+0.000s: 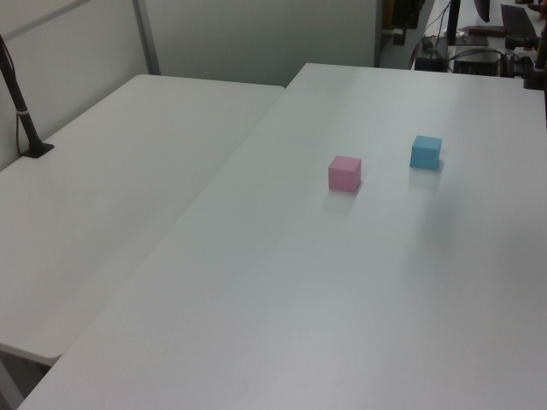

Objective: Put blue cube on pink cube

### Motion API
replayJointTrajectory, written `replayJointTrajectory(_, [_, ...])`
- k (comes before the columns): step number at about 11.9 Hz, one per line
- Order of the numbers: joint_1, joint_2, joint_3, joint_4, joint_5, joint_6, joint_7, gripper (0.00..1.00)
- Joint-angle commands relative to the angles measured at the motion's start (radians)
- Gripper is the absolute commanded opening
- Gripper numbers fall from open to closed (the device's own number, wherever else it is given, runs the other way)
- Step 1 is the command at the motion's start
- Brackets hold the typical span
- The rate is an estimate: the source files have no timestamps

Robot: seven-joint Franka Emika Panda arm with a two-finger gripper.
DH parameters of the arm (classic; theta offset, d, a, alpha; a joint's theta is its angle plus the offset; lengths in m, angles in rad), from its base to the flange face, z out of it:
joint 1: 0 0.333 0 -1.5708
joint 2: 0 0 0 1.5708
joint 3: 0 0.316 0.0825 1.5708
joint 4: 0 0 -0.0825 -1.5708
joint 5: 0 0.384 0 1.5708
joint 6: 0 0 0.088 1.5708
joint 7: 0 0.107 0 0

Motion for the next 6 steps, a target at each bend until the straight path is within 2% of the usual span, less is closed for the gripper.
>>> replayJointTrajectory(1, [0.002, -0.029, 0.009, -0.021, 0.005, -0.013, 0.008, 1.00])
replayJointTrajectory(6, [0.016, -0.030, 0.021, -0.048, 0.000, -0.022, -0.002, 1.00])
